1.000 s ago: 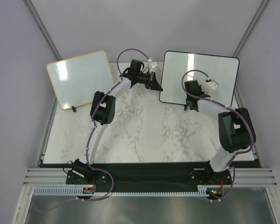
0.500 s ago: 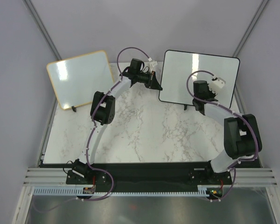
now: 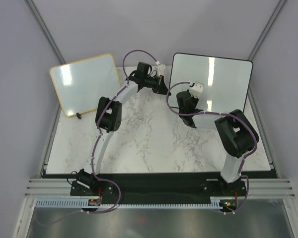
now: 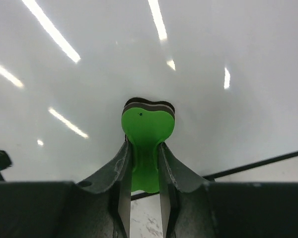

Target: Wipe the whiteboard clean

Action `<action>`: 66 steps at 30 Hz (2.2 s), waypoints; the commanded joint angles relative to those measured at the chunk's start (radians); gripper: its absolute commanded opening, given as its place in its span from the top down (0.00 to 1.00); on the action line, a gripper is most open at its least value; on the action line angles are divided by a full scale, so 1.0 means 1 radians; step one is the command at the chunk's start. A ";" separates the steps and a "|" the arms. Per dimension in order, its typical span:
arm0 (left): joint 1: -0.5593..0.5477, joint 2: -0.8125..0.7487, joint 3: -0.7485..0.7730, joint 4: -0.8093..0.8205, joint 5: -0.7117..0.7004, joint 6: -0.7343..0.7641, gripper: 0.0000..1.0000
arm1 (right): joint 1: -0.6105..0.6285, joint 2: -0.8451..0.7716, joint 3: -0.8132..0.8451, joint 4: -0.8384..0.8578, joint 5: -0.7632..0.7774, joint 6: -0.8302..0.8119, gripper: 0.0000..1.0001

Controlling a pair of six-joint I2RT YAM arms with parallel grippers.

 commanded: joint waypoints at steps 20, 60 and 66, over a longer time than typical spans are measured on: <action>-0.015 -0.050 0.026 0.069 -0.016 0.066 0.98 | -0.290 -0.303 -0.150 -0.145 -0.029 0.161 1.00; -0.019 -0.033 0.019 0.092 -0.049 0.036 0.98 | -0.807 -0.195 -0.022 -0.134 -0.707 -0.110 1.00; -0.019 -0.033 0.012 0.099 -0.051 0.023 0.98 | -0.804 -0.160 0.110 -0.142 -0.732 -0.093 1.00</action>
